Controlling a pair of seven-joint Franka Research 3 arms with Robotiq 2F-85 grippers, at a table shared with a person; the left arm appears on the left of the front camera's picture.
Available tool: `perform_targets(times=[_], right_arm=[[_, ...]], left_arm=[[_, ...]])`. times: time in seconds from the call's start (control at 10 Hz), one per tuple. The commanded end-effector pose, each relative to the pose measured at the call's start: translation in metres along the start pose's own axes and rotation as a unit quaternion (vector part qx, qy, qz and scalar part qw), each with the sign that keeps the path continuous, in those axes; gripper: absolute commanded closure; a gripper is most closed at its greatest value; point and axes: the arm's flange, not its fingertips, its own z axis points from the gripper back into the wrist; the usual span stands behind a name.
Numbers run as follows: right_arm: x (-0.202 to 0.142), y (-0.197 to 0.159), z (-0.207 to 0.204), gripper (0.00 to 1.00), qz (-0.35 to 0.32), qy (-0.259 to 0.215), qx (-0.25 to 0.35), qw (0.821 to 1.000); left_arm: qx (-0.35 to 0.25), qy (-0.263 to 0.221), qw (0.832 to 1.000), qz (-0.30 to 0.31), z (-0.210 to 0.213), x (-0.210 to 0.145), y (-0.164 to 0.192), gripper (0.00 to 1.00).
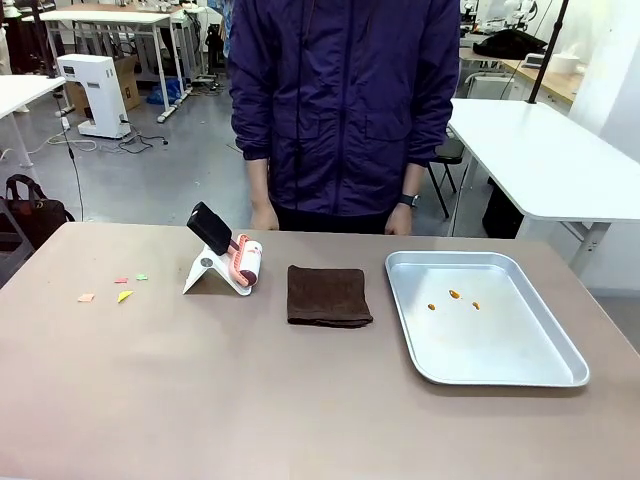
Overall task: Clean the surface of the table.
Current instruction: Hold the Lint Roller with your left hand and the towel with your right hand.
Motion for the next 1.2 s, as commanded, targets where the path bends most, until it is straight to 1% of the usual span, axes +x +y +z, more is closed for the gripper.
perform_targets(times=[0.0, 0.1, 0.2, 0.4, 0.5, 0.6, 0.7, 0.8, 0.9, 1.0, 1.1], right_arm=[[0.0, 0.0, 0.0, 0.0, 0.0, 0.0, 0.0, 1.0], [-0.004, 0.01, -0.006, 0.0, 0.034, -0.007, -0.023, 0.999], [-0.008, 0.03, -0.019, 0.0, 0.057, -0.006, -0.057, 0.997], [-0.009, 0.079, -0.063, 0.0, 0.145, 0.032, -0.109, 0.983], [-0.008, 0.105, -0.096, 0.0, 0.192, 0.065, -0.137, 0.97], [-0.006, 0.126, -0.126, 0.0, 0.227, 0.087, -0.148, 0.959], [-0.007, 0.146, -0.156, 0.0, 0.25, 0.104, -0.153, 0.95], [-0.009, 0.164, -0.19, 0.0, 0.261, 0.105, -0.166, 0.945], [-0.017, 0.181, -0.232, 0.0, 0.267, 0.103, -0.193, 0.938], [-0.028, 0.194, -0.268, 0.0, 0.262, 0.117, -0.21, 0.935], [-0.039, 0.204, -0.304, 0.0, 0.238, 0.12, -0.225, 0.937]], left_arm=[[0.0, 0.0, 1.0, 0.0, 0.0, 0.0, 0.0, 0.0], [0.005, 0.003, 1.0, -0.016, -0.001, 0.008, -0.007, 0.0], [0.013, 0.018, 0.999, -0.032, -0.013, 0.021, -0.025, 0.0], [0.015, 0.065, 0.996, -0.06, -0.055, 0.043, -0.068, 0.0], [0.018, 0.115, 0.99, -0.077, -0.089, 0.055, -0.087, 0.0], [0.021, 0.146, 0.985, -0.084, -0.113, 0.06, -0.096, 0.0], [0.029, 0.162, 0.982, -0.091, -0.136, 0.063, -0.105, 0.0], [0.043, 0.197, 0.974, -0.104, -0.161, 0.065, -0.111, 0.0], [0.067, 0.234, 0.963, -0.112, -0.187, 0.064, -0.113, 0.0], [0.082, 0.261, 0.955, -0.113, -0.205, 0.064, -0.111, 0.0], [0.093, 0.277, 0.95, -0.108, -0.22, 0.066, -0.105, 0.0]])
